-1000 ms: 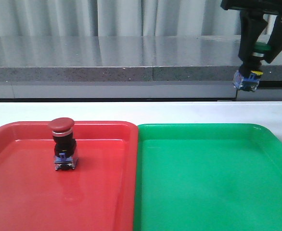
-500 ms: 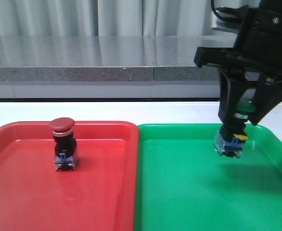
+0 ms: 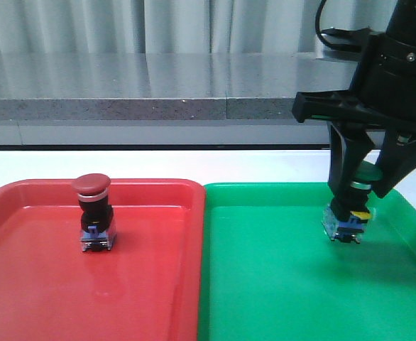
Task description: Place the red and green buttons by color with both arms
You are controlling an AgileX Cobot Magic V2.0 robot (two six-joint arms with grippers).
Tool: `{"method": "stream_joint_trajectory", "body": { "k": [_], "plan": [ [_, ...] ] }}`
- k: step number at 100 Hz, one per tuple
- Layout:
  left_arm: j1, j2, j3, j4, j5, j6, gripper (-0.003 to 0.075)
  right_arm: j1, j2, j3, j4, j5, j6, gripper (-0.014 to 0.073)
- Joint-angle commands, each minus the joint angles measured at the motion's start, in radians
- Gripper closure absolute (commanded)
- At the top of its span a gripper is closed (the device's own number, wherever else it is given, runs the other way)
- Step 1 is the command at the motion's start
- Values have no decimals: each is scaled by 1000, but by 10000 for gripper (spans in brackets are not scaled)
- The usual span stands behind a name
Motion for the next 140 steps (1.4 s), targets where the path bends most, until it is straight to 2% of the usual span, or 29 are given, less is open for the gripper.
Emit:
{"method": "stream_joint_trajectory", "body": {
  "k": [1,14,19,23,27,28,32,33,34,41,51,74,87,92,100,106,111,121,140],
  "plan": [
    [2,-33,10,-7,-71,-7,741,0,-17,-20,-11,-21,-8,404],
    [2,-33,10,-7,-71,-7,741,0,17,-20,-17,-6,-25,400],
    [2,-33,10,-7,-71,-7,741,0,25,-21,-17,4,-27,367],
    [2,-33,10,-7,-71,-7,741,0,27,-21,-17,10,-29,302],
    [2,-33,10,-7,-71,-7,741,0,27,-21,-17,12,-32,193],
    [2,-33,10,-7,-71,-7,741,0,27,-21,-17,12,-32,193],
    [2,-33,10,-7,-71,-7,741,0,27,-23,-17,11,-34,75],
    [2,-33,10,-7,-71,-7,741,0,27,-23,-17,11,-34,75],
    [2,-33,10,-7,-71,-7,741,0,27,-23,-17,12,-34,29],
    [2,-33,10,-7,-71,-7,741,0,27,-25,-17,11,-34,-77],
    [2,-33,10,-7,-71,-7,741,0,27,-35,-16,15,-34,-52],
    [2,-33,10,-7,-71,-7,741,0,-2,-104,-15,81,-35,-52],
    [2,-33,10,-7,-71,-7,741,0,-58,-121,-25,67,-35,-50],
    [2,-33,10,-7,-71,-7,741,0,-80,-124,-36,57,-35,-21],
    [2,-33,10,-7,-71,-7,741,-1,-115,-124,-58,48,-35,95],
    [2,-33,10,-7,-71,-7,741,-1,-142,-124,-80,46,-35,254],
    [2,-33,10,-7,-71,-7,741,-2,-166,-124,-96,45,-28,421],
    [2,-33,10,-7,-71,-7,741,-14,-208,-124,-131,41,-11,664],
    [2,-33,10,-7,-71,-7,741,-92,-282,-123,-192,48,-1,652]
  ]
}}
